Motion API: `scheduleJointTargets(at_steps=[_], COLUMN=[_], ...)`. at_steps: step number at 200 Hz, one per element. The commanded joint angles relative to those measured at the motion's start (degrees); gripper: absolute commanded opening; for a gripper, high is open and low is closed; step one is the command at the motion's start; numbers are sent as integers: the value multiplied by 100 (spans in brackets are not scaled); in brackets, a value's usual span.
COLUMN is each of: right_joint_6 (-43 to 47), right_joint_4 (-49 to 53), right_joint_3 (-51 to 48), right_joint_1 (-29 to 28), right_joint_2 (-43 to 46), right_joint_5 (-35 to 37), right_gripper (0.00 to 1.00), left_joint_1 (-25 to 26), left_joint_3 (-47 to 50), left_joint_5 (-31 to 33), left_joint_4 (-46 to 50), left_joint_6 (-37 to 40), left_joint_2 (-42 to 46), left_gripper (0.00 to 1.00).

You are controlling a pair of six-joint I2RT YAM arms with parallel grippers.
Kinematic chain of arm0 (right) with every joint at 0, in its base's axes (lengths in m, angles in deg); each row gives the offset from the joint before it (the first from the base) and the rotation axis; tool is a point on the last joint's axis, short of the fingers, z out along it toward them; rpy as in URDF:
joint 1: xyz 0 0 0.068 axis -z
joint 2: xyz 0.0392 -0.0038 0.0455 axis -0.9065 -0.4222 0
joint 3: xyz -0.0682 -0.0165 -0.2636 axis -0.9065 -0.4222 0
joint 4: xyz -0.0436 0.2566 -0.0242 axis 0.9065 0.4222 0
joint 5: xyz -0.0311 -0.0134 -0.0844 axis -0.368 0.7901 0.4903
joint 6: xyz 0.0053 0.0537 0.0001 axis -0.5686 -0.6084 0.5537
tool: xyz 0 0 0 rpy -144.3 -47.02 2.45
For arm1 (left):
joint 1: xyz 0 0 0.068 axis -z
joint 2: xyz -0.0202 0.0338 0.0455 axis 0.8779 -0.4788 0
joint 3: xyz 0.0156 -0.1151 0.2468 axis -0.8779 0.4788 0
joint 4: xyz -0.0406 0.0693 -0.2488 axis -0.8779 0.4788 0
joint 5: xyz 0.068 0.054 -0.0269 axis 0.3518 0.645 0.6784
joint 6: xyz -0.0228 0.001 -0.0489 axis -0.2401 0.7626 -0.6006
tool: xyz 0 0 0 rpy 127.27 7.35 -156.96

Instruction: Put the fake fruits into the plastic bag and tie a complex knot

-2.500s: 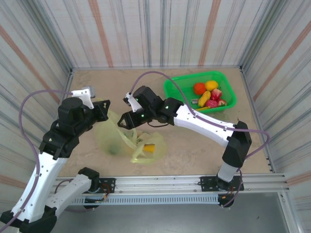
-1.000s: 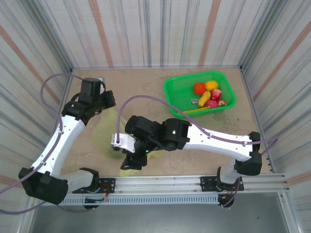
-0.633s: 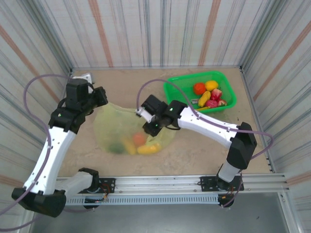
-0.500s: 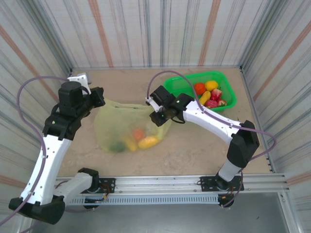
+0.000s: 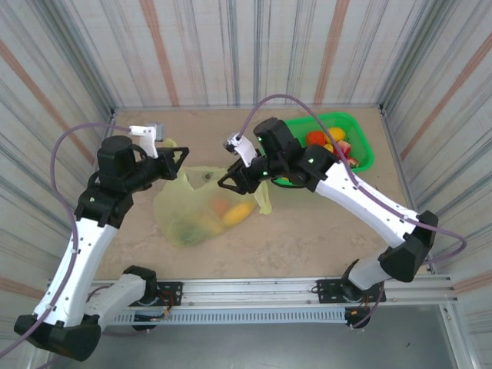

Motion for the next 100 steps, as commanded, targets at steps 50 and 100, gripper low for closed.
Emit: scheduleJointTargets(at_steps=[50,100], right_joint_6=[-287,395], right_joint_4=[562,950], right_joint_3=[1019,219], right_joint_1=[-78,-677], right_joint_2=[-1587,-1623], right_joint_5=[52,-645], right_gripper=[50,48], left_joint_1=[27,31], left_joint_3=[-251,-809], left_joint_5=[-619,219], left_joint_4=[-318,39], left_joint_6=[166,426], left_joint_2=[-125,-610], left_gripper=[0,0])
